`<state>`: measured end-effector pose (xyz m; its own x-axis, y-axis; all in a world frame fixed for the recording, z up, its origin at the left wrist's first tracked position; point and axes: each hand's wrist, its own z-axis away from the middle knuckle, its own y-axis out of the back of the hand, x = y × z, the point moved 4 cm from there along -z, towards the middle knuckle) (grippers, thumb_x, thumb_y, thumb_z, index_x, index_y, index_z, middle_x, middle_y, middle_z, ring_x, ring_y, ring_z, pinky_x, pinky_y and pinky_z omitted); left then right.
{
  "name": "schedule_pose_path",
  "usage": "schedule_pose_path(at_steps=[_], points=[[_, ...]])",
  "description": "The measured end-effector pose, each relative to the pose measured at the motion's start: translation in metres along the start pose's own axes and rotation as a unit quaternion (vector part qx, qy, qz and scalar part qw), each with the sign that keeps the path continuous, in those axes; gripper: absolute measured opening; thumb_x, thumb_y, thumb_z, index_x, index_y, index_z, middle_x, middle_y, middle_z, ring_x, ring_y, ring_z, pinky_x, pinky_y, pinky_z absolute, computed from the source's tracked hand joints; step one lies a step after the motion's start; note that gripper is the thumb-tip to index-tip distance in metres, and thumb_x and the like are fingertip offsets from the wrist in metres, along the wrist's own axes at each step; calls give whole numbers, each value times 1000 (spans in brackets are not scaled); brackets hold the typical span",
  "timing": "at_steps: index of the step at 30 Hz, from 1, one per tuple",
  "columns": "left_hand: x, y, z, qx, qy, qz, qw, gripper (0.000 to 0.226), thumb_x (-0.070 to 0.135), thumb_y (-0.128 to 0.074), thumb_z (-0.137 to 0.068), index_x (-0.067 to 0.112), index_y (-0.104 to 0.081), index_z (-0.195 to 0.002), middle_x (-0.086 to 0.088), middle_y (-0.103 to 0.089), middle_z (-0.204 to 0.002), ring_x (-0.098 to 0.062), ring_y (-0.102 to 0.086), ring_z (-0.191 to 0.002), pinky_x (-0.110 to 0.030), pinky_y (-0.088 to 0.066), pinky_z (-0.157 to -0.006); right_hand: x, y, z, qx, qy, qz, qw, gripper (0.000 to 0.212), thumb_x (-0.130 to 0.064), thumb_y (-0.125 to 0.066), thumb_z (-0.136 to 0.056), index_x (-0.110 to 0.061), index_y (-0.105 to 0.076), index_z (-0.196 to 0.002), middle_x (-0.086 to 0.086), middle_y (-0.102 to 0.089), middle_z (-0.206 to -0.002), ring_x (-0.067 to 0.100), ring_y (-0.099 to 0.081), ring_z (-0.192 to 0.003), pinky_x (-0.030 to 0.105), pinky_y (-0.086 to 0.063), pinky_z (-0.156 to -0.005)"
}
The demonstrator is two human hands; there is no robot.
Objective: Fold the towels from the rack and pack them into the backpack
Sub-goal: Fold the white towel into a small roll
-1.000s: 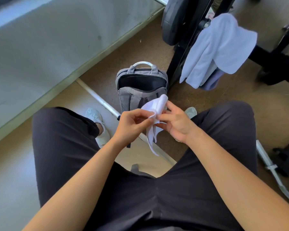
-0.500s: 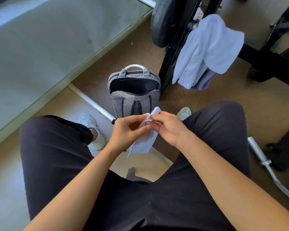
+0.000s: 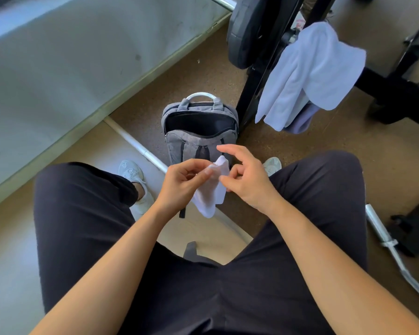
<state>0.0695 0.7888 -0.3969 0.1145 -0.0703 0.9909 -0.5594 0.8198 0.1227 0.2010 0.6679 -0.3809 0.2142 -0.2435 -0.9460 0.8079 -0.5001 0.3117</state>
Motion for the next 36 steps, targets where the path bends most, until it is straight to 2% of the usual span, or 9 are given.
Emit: schedule_pose_path(at_steps=[3,8,13,17,21,24,29,34,36], points=[[5,2,-2,-34,-21,-19,999,9,25,-70,-95,21,-76,-100,-9,-68,-94,-8,-60,-83,-22,-46,-76,-1,-16,2,-112,-32,28,993,56,-1,-68,-88,-25,-55,-138,-7,-63,-107,6,-64,-68,28,-58,-61],[-3,5,-1,-76,33,28,996,19,22,-62,-100,15,-68,-117,-13,-68,-99,-22,-63,-89,-34,-52,-81,2,-10,-3,-81,-45,69,993,3,-17,-66,-97,-17,-69,-99,-2,-66,-74,9,-67,-64,30,-58,-57],[-10,10,-2,-67,71,29,995,16,4,-54,-90,6,-54,-106,-8,-61,-93,-17,-57,-86,-29,-47,-78,-2,1,-3,-50,-55,-3,997,7,-13,-64,-97,-6,-66,-97,17,-65,-66,25,-67,-57,33,-55,-51],[-22,7,-1,-45,51,-96,993,15,-1,-57,-96,14,-58,-95,7,-60,-82,-9,-54,-73,-21,-43,-69,-4,10,-3,-13,-47,-35,998,8,-12,-63,-98,-5,-66,-99,12,-56,-54,20,-53,-47,30,-48,-48],[-21,-2,-3,-69,35,-125,989,20,4,-56,-101,18,-69,-106,4,-72,-100,-9,-66,-90,-16,-49,-75,-8,13,-1,-4,-30,-63,998,9,-13,-63,-98,-4,-66,-100,18,-55,-57,22,-49,-50,28,-45,-48],[-21,-8,-6,-115,29,-156,981,35,0,-55,-93,23,-71,-114,8,-71,-114,-11,-63,-105,-22,-50,-87,-9,17,1,-2,-21,-76,997,8,-12,-63,-98,-4,-65,-101,23,-54,-61,21,-49,-52,26,-44,-49],[-32,-15,-7,-134,-57,-298,943,22,23,-66,-74,16,-66,-95,7,-63,-120,-15,-50,-118,-34,-39,-103,-11,19,1,1,-21,-71,997,8,-10,-63,-98,-5,-65,-104,29,-53,-64,18,-48,-50,25,-43,-46],[-42,-13,-5,-144,-33,-406,902,23,45,-67,-73,23,-60,-76,10,-54,-83,-21,-50,-87,-43,-47,-76,-9,29,2,39,-27,-53,997,6,-10,-60,-99,-7,-65,-102,24,-56,-61,17,-52,-46,28,-46,-45],[-43,-11,-4,-165,-6,-447,879,24,48,-64,-73,25,-65,-78,8,-57,-84,-22,-53,-85,-41,-47,-76,-6,34,1,72,-35,-42,996,6,-11,-60,-99,-8,-65,-100,16,-57,-58,15,-53,-46,27,-46,-46]])
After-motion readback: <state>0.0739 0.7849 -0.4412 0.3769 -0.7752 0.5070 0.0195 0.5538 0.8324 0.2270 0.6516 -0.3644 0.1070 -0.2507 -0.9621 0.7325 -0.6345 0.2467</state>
